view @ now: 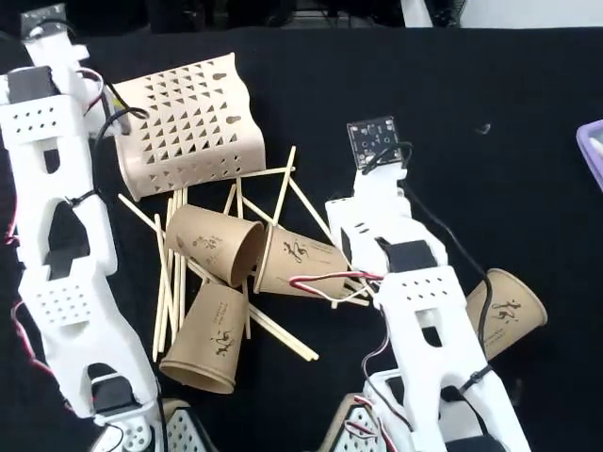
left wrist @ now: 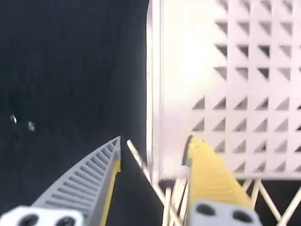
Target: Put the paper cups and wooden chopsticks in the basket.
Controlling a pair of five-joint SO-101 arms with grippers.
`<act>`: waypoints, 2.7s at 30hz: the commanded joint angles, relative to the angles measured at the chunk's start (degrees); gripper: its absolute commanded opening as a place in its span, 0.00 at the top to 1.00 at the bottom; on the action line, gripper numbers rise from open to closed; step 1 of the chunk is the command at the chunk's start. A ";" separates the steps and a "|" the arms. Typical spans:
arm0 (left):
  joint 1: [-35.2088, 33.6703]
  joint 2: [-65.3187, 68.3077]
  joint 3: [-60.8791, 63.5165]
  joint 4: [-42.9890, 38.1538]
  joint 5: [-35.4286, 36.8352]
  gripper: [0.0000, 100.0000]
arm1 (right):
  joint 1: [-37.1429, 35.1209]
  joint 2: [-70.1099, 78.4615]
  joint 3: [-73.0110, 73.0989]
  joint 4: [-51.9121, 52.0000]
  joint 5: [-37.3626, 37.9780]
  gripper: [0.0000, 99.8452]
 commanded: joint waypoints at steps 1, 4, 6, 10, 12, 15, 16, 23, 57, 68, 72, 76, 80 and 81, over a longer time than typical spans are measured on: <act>-0.75 2.02 -1.89 -5.54 0.35 0.80 | -0.79 -0.04 0.48 -1.67 -0.53 0.90; -1.36 6.33 -2.42 -6.15 0.09 0.81 | -1.93 -0.13 0.66 -1.67 -0.53 0.90; -1.71 8.53 -2.42 -6.24 -0.09 0.81 | -2.90 -0.13 0.84 -1.67 -0.53 0.90; -3.38 11.25 -2.51 -6.24 -0.09 0.81 | -3.52 -0.13 0.92 -1.67 -0.44 0.90; -4.97 11.69 -2.51 -6.24 -0.09 0.81 | -3.43 -0.13 0.92 -1.67 -0.44 0.90; -7.87 11.96 -1.98 -6.15 -0.09 0.81 | -3.43 -0.13 0.92 -1.67 -0.44 0.90; -8.75 12.04 -1.89 -6.07 -0.09 0.81 | -3.43 -0.13 0.92 -1.67 -0.44 0.90; -13.41 13.98 -2.86 -6.15 -0.09 0.81 | -3.43 0.04 1.01 -1.67 -0.44 0.90; -1.36 -8.09 -19.65 11.60 16.00 0.73 | -3.52 0.04 2.86 -5.27 -0.44 0.90; -0.66 -1.76 -14.81 11.60 19.16 0.74 | -3.52 -0.04 2.86 -5.27 -0.44 0.90; 1.27 -1.58 -14.99 11.52 18.90 0.86 | -3.34 -0.04 2.86 -5.27 -0.44 0.90; 5.32 -1.05 -18.24 10.02 10.37 0.97 | -3.16 -0.13 2.86 -5.27 -0.44 0.90; 10.59 -1.58 -21.76 10.11 1.49 0.97 | -1.14 -0.13 2.68 -5.27 -0.62 0.90; 11.91 -1.58 -23.60 10.37 -0.79 0.97 | -0.26 -0.13 2.51 -5.27 -0.88 0.90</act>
